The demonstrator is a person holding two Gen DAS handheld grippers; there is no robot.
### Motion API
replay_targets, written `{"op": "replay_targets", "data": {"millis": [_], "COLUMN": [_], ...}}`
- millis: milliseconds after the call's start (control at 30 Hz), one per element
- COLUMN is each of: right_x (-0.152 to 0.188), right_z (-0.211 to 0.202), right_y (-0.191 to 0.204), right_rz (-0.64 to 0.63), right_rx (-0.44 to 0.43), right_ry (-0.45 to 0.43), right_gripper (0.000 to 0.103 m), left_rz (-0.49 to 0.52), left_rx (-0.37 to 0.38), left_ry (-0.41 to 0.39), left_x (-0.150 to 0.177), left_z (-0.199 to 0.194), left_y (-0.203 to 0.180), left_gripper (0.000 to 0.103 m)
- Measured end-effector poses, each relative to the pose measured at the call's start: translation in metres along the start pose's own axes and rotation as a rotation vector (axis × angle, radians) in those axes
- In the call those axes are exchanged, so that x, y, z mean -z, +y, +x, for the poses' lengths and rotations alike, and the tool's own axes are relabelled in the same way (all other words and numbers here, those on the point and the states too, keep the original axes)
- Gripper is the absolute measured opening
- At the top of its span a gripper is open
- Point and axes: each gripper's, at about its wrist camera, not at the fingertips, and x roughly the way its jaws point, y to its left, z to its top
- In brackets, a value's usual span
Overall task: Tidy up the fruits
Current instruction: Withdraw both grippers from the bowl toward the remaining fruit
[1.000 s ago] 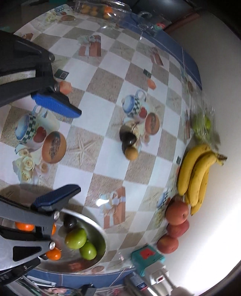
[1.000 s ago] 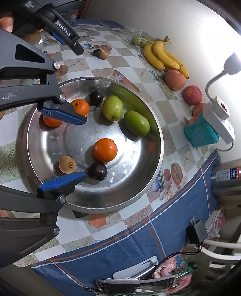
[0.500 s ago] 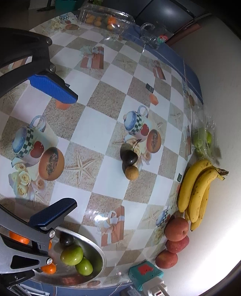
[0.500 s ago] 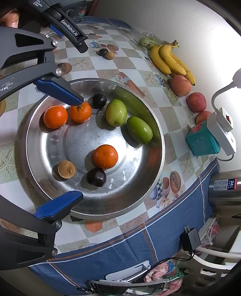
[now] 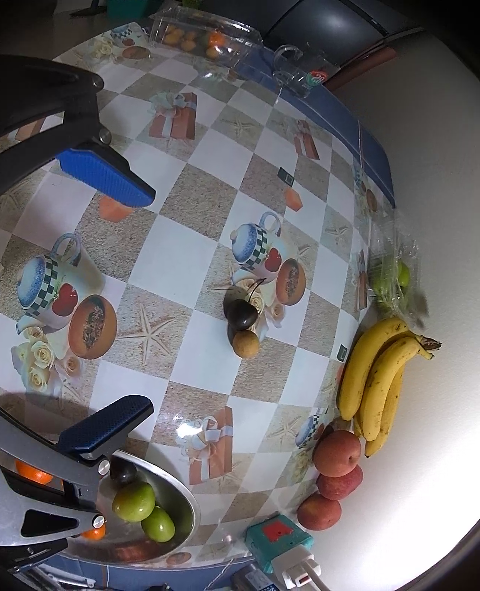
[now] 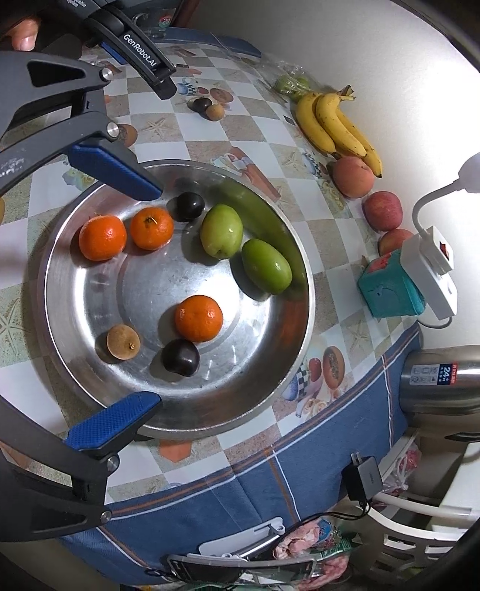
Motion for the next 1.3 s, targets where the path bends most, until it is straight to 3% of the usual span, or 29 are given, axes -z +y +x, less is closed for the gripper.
{"op": "replay_targets", "data": {"millis": [600, 933, 1300], "right_x": [0.003, 0.001, -0.002], "right_z": [0.003, 0.004, 0.012], "right_y": [0.034, 0.065, 0.092], "right_rz": [-0.058, -0.103, -0.135], "right_rx": [0.028, 0.002, -0.074], "right_ry": [0.002, -0.036, -0.040], "right_gripper": [0.103, 0.103, 0.103], "left_rz": [0.031, 0.087, 0.110], "left_rx": [0.007, -0.002, 0.009], "left_ry": [-0.016, -0.064, -0.045], "left_x": [-0.024, -0.052, -0.073], "left_z": [0.005, 0.000, 0.010], "left_y": [0.020, 0.032, 0.048], "left_gripper": [0.103, 0.103, 0.103]}}
